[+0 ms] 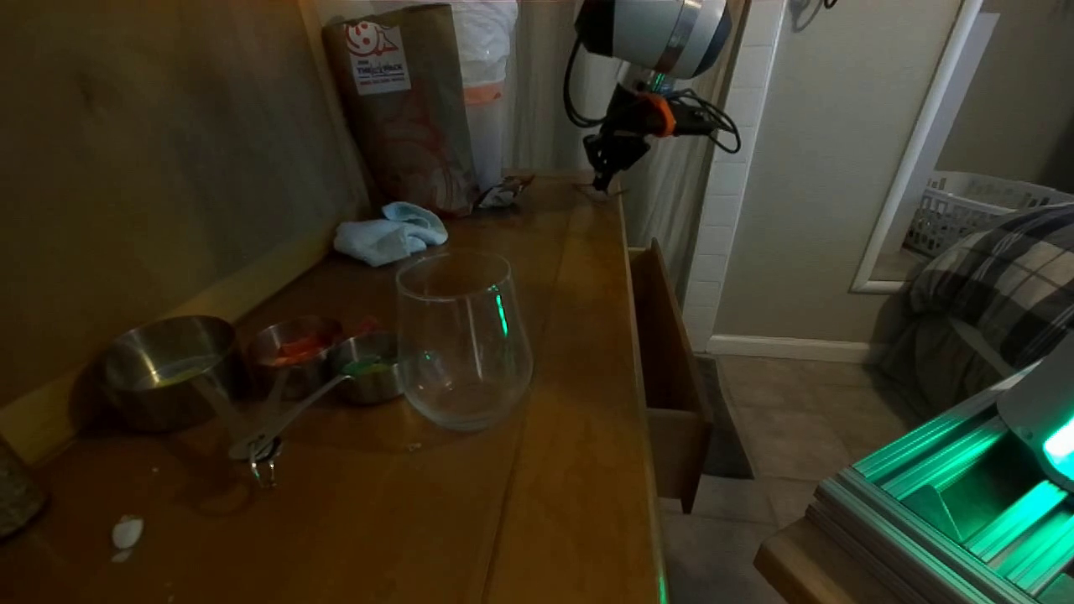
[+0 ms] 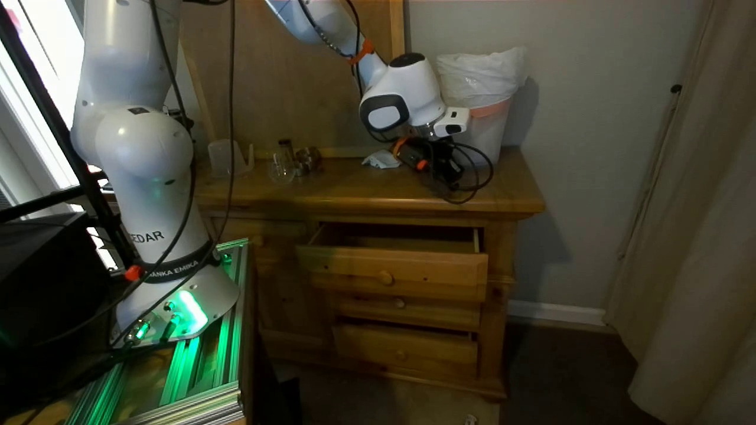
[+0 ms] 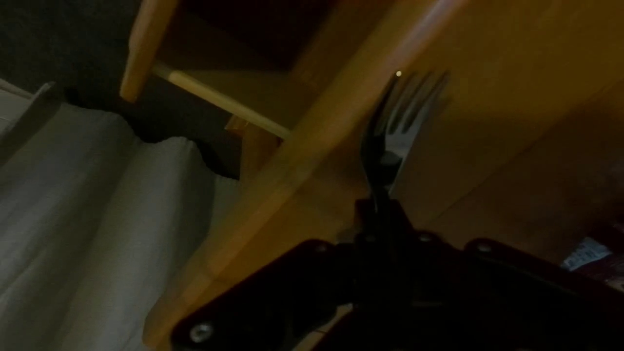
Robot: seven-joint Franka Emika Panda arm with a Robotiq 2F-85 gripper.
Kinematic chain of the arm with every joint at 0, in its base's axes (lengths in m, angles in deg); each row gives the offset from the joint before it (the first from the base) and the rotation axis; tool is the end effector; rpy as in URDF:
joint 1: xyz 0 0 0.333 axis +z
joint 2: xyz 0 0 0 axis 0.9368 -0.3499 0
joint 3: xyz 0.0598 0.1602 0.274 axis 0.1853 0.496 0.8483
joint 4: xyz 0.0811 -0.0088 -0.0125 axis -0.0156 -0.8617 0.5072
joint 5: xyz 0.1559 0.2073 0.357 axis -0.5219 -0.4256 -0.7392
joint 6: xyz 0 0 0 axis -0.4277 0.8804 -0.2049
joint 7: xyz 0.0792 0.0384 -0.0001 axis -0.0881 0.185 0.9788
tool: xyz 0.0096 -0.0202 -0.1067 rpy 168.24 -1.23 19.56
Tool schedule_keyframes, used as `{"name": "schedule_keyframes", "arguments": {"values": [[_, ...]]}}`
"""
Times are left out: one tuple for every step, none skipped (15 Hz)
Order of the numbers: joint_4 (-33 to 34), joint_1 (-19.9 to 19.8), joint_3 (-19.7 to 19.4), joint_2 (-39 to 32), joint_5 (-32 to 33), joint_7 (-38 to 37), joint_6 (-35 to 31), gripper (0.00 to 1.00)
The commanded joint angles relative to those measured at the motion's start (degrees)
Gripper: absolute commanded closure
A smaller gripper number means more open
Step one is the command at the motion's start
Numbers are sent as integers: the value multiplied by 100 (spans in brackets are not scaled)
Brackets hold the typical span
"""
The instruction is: Open the drawer and put the fork into it
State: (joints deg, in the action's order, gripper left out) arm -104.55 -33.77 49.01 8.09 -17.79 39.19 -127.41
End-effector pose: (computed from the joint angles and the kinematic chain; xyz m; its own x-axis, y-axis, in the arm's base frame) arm 0.6035 0.0708 0.2092 0.9131 0.0095 0.4076 0.0483 -0.9952 -0.0852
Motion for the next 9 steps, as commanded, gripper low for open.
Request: {"name": "schedule_keyframes", "arguments": {"values": [[-799, 436, -454, 866, 389, -269, 134, 98], [-1048, -526, 495, 1231, 1266, -858, -157, 98], [-1197, -659, 628, 1429, 1545, -1061, -126, 98], [-1348, -997, 949, 1619, 1943, -1436, -64, 98], [-1502, -1321, 1248, 1821, 2249, -1723, -5, 98], [-1635, -1609, 1506, 2012, 2508, -2006, 72, 98], [-1803, -1858, 1739, 2243, 2647, -2220, 158, 98], [-1907, -2077, 1939, 2405, 2702, -2365, 246, 98], [-2025, -1624, 1476, 2566, 2447, -2308, 398, 98]]}}
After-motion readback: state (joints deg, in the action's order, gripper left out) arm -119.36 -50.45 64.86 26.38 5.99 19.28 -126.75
